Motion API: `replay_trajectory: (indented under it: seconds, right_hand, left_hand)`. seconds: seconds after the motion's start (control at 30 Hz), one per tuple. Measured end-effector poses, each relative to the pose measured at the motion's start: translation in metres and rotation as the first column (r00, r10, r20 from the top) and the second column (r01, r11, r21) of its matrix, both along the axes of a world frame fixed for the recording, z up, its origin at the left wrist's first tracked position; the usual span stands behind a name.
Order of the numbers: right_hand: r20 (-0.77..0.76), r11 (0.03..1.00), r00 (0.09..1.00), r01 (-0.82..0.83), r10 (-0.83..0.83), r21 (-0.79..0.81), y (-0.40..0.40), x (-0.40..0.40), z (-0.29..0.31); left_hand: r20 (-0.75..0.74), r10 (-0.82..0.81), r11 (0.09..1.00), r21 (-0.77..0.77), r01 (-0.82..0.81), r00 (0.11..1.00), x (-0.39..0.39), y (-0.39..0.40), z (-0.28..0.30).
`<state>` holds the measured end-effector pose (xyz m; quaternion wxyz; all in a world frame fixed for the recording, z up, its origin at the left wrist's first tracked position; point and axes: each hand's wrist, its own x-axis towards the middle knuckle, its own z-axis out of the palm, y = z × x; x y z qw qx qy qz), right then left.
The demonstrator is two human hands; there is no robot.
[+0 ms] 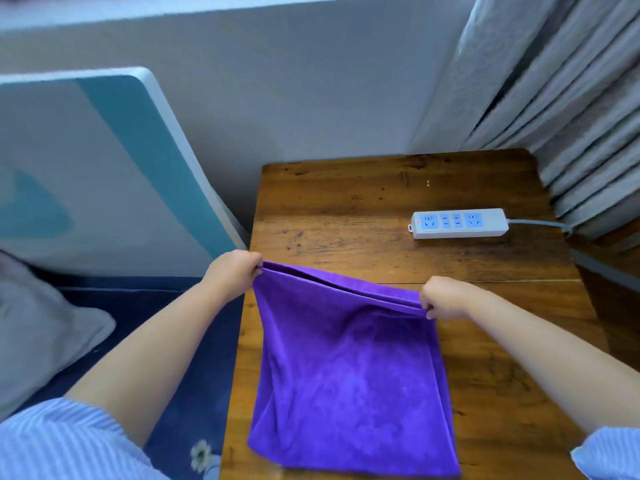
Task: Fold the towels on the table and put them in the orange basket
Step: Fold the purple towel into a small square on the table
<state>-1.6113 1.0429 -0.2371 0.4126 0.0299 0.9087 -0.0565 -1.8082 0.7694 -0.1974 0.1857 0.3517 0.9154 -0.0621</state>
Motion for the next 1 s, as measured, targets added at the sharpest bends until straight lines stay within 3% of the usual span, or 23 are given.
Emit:
replay_trajectory:
  seconds: [0.2,0.4,0.5,0.6,0.67,0.73,0.77,0.83,0.87,0.9,0.97,1.0]
  right_hand:
    - [-0.123,0.977,0.982,0.163,-0.146,0.138,-0.029,0.022,0.036]
    - [-0.282,0.978,0.956,0.133,-0.083,0.162,-0.071,0.054,0.075]
    - [-0.413,0.981,0.907,0.143,-0.077,0.132,-0.092,0.072,0.099]
    - [-0.586,0.948,0.8,0.274,-0.131,0.162,-0.104,0.075,0.126]
    - [-0.715,0.911,0.676,0.388,-0.179,0.139,-0.111,0.07,0.149]
    - [-0.845,0.872,0.486,0.486,-0.221,0.052,-0.109,0.064,0.171]
    - [-0.914,0.857,0.35,0.515,-0.206,0.004,-0.11,0.062,0.184]
    - [-0.984,0.818,-0.007,0.555,-0.176,-0.15,-0.113,0.059,0.203]
    - [-0.975,0.792,-0.119,0.569,-0.186,-0.221,-0.117,0.058,0.21]
    - [-0.973,0.769,-0.108,0.597,-0.206,-0.229,-0.121,0.056,0.216]
    - [-0.957,0.752,0.123,0.648,-0.264,-0.124,-0.125,0.056,0.212]
    - [-0.939,0.744,0.169,0.657,-0.301,-0.121,-0.124,0.058,0.21]
  left_hand:
    - [-0.064,-0.022,0.993,0.114,0.029,0.998,0.016,-0.033,0.034]
    - [-0.137,0.008,0.974,0.227,0.023,0.991,0.031,-0.081,0.066]
    - [-0.176,0.044,0.964,0.266,0.005,0.983,0.039,-0.1,0.081]
    - [-0.229,0.062,0.964,0.265,0.001,0.971,0.047,-0.108,0.097]
    - [-0.303,0.089,0.967,0.254,-0.01,0.949,0.045,-0.109,0.113]
    - [-0.372,0.168,0.928,0.371,-0.02,0.913,0.041,-0.108,0.133]
    - [-0.39,0.232,0.867,0.497,-0.009,0.891,0.039,-0.108,0.147]
    - [-0.399,0.353,0.673,0.737,0.067,0.846,0.038,-0.108,0.165]
    - [-0.407,0.375,0.625,0.774,0.096,0.833,0.04,-0.107,0.172]
    - [-0.415,0.352,0.656,0.749,0.095,0.839,0.043,-0.107,0.177]
    - [-0.404,0.263,0.819,0.574,0.019,0.876,0.047,-0.107,0.175]
    - [-0.393,0.258,0.856,0.516,-0.021,0.883,0.047,-0.108,0.173]
